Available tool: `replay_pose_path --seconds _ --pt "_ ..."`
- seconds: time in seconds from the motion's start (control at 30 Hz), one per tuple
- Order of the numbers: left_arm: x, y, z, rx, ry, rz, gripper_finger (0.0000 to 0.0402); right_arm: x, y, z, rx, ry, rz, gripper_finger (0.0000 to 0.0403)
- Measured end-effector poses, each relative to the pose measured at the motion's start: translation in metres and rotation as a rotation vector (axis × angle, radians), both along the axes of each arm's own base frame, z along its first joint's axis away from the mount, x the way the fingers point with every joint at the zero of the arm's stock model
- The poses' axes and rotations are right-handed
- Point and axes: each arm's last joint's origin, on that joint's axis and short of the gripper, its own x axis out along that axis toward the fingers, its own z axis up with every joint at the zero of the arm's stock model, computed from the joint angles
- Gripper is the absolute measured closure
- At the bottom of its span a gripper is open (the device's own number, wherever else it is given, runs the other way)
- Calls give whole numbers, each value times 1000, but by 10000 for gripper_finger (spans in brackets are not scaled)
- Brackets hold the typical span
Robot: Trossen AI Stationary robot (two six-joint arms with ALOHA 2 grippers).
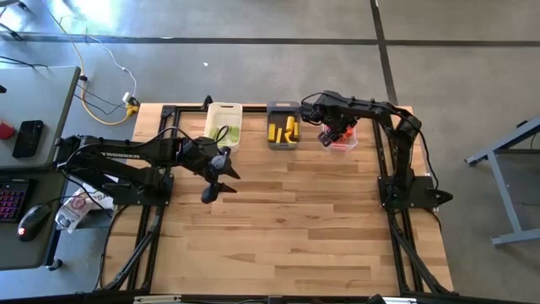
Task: Sort & place blocks by color
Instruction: Return to Home Position
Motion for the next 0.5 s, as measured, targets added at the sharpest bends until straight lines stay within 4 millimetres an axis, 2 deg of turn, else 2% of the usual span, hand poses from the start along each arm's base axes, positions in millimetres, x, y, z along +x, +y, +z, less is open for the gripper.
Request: replay_pose_path --seconds 0.23,0.5 --pt "2 0 2 0 -29 0 177 0 20 28 -67 -66 39 199" --pt "8 -4 10 4 -128 -14 177 3 52 62 -150 -200 129 199"
